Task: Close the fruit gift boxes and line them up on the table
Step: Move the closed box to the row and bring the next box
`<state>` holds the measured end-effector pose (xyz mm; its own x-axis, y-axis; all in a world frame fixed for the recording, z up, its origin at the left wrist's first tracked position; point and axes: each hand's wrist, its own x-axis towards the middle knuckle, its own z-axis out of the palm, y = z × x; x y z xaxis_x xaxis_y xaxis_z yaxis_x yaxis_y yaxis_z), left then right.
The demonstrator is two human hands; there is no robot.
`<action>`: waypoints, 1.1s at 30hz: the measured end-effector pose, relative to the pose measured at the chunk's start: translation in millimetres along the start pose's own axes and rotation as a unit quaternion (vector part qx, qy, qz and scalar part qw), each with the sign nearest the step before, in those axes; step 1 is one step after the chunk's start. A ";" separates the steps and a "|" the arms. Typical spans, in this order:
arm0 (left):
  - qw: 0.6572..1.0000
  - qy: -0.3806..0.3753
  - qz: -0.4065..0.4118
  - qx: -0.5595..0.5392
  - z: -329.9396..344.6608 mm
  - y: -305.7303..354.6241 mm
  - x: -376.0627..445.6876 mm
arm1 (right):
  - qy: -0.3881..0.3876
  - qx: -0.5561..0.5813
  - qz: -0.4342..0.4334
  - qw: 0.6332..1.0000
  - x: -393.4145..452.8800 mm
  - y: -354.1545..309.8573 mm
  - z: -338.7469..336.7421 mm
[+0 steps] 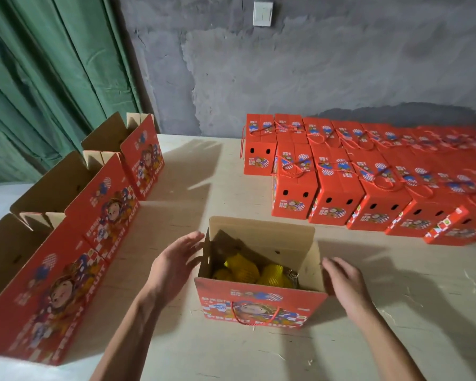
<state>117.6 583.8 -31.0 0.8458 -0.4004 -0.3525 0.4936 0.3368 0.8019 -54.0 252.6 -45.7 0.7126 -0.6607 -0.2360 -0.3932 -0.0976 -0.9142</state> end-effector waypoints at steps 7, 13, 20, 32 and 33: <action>0.966 -0.075 -0.034 0.245 0.5 -22.3 19.7 | -0.150 0.018 0.023 0.988 10.4 -1.2 19.4; 0.888 -0.025 -0.001 0.460 7.8 -19.6 44.3 | -0.131 -0.134 0.028 0.982 27.3 -13.4 28.0; 0.768 -0.080 0.086 0.630 21.7 -20.5 49.2 | -0.137 -0.246 -0.022 0.959 28.6 -18.4 38.3; 0.849 -0.033 0.078 0.521 10.8 -24.0 55.2 | -0.089 -0.114 -0.068 0.987 27.6 6.6 35.3; 0.844 -0.041 0.091 0.527 11.6 -24.0 54.7 | -0.086 -0.090 -0.059 0.990 26.6 7.2 33.9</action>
<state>149.7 544.0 -63.9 0.8497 -0.4965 -0.1771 -0.1340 -0.5284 0.8383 -18.1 259.5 -69.7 0.8420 -0.5015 -0.1988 -0.3884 -0.3078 -0.8686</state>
